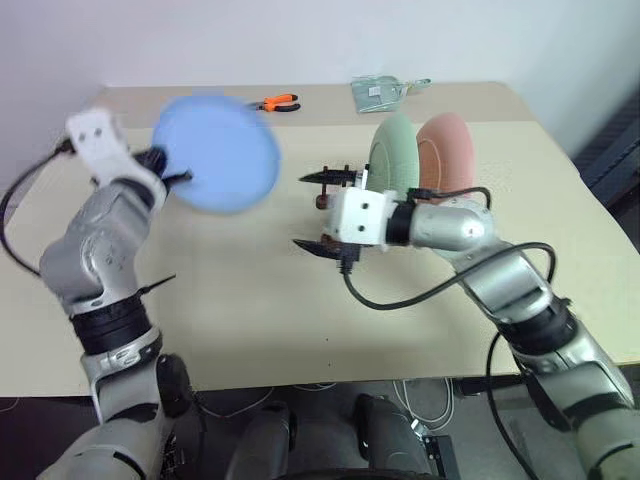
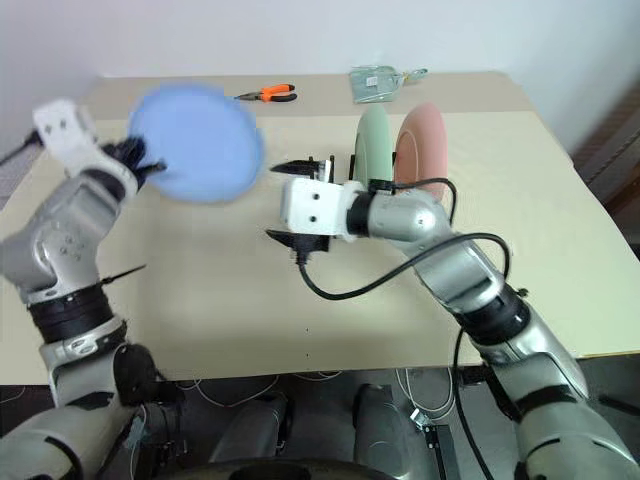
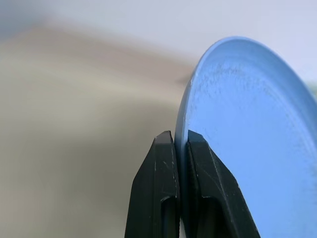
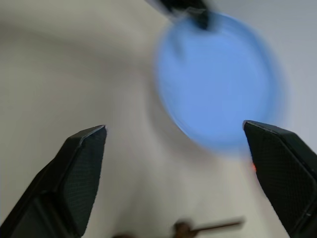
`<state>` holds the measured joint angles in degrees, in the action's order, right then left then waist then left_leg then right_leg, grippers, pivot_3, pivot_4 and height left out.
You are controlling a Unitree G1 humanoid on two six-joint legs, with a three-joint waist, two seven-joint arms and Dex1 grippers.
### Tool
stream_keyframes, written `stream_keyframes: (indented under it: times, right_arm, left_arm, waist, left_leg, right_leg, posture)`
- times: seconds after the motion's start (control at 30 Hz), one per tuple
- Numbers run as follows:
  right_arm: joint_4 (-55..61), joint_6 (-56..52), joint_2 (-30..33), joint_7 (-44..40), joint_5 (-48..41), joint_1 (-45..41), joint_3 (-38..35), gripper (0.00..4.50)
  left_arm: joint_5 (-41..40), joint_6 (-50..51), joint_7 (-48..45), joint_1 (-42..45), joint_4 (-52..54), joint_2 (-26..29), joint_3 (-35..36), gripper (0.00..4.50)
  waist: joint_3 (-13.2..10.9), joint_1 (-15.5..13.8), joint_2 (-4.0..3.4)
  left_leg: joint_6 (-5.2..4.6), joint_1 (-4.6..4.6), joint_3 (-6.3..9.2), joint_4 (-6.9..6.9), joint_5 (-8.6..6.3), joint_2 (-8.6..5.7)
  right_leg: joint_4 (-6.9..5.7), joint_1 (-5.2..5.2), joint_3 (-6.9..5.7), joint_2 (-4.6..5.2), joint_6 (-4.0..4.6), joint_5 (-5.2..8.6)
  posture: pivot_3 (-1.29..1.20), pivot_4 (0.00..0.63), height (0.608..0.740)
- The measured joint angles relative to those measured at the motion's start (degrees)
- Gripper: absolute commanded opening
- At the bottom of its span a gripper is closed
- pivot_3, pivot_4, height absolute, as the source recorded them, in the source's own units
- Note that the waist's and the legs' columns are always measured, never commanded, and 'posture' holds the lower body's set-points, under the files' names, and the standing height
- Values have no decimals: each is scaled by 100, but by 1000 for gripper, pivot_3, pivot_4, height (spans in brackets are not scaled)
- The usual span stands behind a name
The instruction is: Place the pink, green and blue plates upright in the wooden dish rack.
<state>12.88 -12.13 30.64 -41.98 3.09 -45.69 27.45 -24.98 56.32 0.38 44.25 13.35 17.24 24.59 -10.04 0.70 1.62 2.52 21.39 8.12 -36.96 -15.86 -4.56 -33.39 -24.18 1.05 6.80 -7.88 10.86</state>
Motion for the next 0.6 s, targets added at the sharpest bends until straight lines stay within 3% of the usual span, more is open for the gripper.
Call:
stream_keyframes:
  times: [0.17,0.27,0.4,0.5,0.6]
  right_arm:
    - [-1294,813,-478,342,917,-258,294,4500]
    - [-1792,1078,-696,633,1306,-352,312,3646]
    - [-1952,1298,-719,763,1577,-369,271,1566]
    - [-1949,1438,-724,763,1671,-352,270,28]
    - [-1888,1529,-739,818,1737,-242,198,0]
  left_arm:
    - [-303,816,185,147,489,-210,-216,47]
    - [-329,1167,190,144,697,-67,-292,0]
    - [-450,1446,118,120,942,76,-205,0]
    - [-501,1446,77,113,943,70,-59,1060]
    - [-723,1432,72,127,929,-220,133,2556]
  waist:
    - [-1,59,0]
    - [-2,46,-1]
    - [-2,16,-1]
    - [-2,15,0]
    - [-2,4,1]
  left_leg:
    - [18,-3,-9,9,10,12]
    - [23,-1,-9,10,12,15]
    - [23,0,-8,9,12,14]
    - [25,-1,-7,9,13,14]
    - [25,0,-6,7,14,14]
  right_leg:
    - [-10,-17,8,-14,3,-2]
    - [-11,-20,9,-19,8,-5]
    - [-9,-17,10,-18,9,-5]
    - [-9,-16,10,-19,9,-5]
    - [-6,-14,10,-19,10,-5]
  posture:
    - [0,150,740]
    - [0,150,740]
    - [0,150,740]
    - [0,150,740]
    - [0,150,740]
